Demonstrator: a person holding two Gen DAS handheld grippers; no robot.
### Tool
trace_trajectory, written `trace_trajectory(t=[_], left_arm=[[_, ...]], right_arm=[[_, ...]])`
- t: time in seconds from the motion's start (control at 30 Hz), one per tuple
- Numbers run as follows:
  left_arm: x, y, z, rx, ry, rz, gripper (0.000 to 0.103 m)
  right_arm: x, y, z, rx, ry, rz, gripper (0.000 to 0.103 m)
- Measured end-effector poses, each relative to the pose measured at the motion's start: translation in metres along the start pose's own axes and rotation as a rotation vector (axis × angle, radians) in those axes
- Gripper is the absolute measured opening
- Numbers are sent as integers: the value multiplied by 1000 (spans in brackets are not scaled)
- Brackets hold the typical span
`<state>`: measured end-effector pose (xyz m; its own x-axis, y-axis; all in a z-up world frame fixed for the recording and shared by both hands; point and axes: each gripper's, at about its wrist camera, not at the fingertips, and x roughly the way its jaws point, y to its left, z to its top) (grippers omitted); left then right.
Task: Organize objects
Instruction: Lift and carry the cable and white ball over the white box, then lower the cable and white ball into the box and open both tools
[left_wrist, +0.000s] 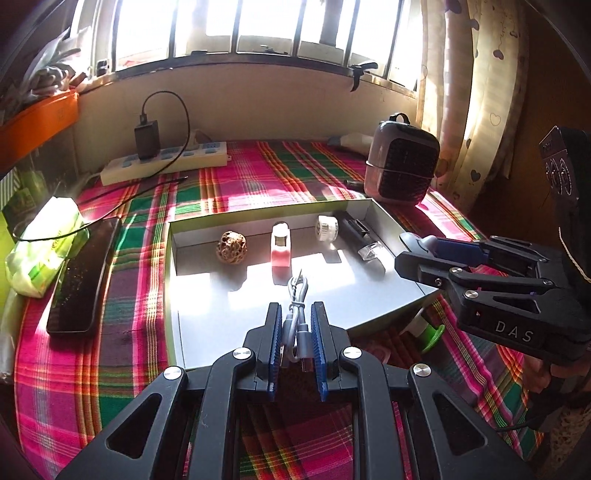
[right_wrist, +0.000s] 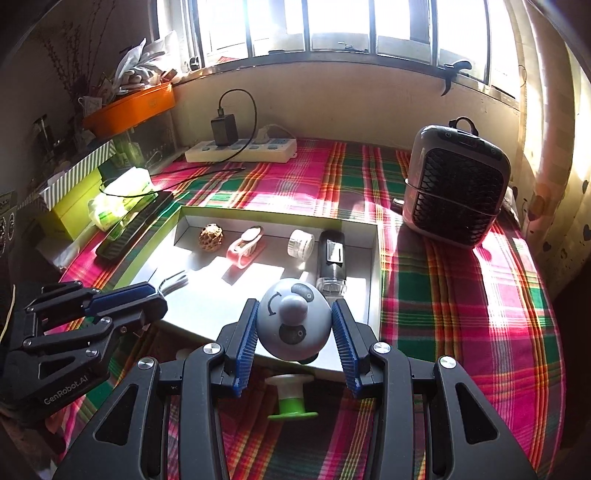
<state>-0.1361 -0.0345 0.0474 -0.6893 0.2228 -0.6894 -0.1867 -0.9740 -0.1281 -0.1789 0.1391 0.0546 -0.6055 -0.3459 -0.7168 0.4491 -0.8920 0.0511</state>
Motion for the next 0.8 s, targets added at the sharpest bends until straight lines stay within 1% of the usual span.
trace_trajectory(t=[0.17, 0.23, 0.47, 0.63, 0.7, 0.8], left_arm=[[9, 10, 5, -18, 6, 14, 14], [14, 15, 7, -29, 14, 21, 5], [28, 23, 9, -39, 33, 29, 5], [30, 26, 8, -48, 45, 22, 5], [30, 28, 8, -45, 53, 18, 7], [30, 28, 8, -28, 58, 34, 14]], right_arm=[[18, 5, 10, -6, 21, 14, 41], [25, 6, 14, -8, 29, 14, 41], [42, 6, 21, 2, 52, 17, 41], [50, 7, 23, -4, 67, 14, 41], [53, 6, 24, -5, 74, 16, 41], [59, 6, 26, -10, 89, 16, 41]])
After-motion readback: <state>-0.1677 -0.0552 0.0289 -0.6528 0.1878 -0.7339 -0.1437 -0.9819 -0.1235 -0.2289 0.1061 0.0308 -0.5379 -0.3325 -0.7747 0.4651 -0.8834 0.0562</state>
